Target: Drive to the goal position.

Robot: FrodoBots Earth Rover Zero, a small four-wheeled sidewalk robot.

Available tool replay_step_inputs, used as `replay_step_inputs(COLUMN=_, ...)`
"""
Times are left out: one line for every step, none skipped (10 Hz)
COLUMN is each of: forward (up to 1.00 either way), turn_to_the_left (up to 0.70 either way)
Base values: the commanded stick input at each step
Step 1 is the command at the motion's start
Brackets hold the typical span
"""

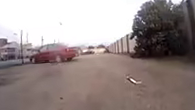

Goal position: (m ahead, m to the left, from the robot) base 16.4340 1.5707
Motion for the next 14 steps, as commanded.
replay_step_inputs(forward=0.5, turn_to_the_left=0.0)
replay_step_inputs(forward=0.5, turn_to_the_left=0.0)
replay_step_inputs(forward=0.5, turn_to_the_left=0.0)
replay_step_inputs(forward=0.5, turn_to_the_left=0.0)
replay_step_inputs(forward=0.5, turn_to_the_left=0.0)
replay_step_inputs(forward=0.5, turn_to_the_left=0.0)
replay_step_inputs(forward=0.5, turn_to_the_left=0.0)
replay_step_inputs(forward=0.5, turn_to_the_left=0.0)
replay_step_inputs(forward=0.5, turn_to_the_left=0.0)
replay_step_inputs(forward=0.5, turn_to_the_left=0.0)
replay_step_inputs(forward=0.5, turn_to_the_left=0.0)
replay_step_inputs(forward=0.5, turn_to_the_left=0.0)
replay_step_inputs(forward=0.5, turn_to_the_left=0.0)
replay_step_inputs(forward=0.5, turn_to_the_left=0.0)
